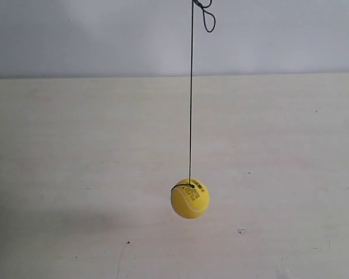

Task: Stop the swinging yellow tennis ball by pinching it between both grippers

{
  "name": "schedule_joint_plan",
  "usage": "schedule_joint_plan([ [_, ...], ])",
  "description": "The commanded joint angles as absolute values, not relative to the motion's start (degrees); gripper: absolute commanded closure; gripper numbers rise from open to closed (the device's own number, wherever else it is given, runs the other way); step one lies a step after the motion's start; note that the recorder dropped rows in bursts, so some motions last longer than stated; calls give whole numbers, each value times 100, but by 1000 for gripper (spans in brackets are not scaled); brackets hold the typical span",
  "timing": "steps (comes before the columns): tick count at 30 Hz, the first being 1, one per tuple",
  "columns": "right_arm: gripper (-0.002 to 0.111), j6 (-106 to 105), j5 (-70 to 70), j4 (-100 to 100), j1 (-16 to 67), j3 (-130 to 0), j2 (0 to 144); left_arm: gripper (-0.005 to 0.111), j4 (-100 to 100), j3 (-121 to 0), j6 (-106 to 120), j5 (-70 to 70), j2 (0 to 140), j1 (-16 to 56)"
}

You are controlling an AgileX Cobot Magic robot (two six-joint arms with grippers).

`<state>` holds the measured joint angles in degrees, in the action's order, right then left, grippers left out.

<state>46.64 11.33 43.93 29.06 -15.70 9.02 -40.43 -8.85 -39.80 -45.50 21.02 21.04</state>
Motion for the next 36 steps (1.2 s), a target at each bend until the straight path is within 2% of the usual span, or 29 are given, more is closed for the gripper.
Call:
schedule_joint_plan([
  [1, 108, 4657, 1116, 4388, 2922, -1529, 862, 102, -3894, -827, -4024, -4469, 2043, 2183],
  [5, 108, 4657, 1116, 4388, 2922, -1529, 862, 102, -3642, -663, -3582, -4453, 2014, 2172],
  [8, 108, 4657, 1116, 4388, 2922, -1529, 862, 102, -2739, -429, -3362, -4164, 1827, 2099],
  [19, 108, 4657, 1103, 4378, 2922, -1529, 862, 102, -1432, 0, -2823, -2852, 817, 1364],
  [29, 108, 4657, 1103, 4378, 2922, -1529, 862, 102, 640, 0, -394, -1244, 345, 925],
  [36, 108, 4657, 1118, 4378, 2922, -1543, 862, 102, 355, 0, 86, -145, 0, 440],
])
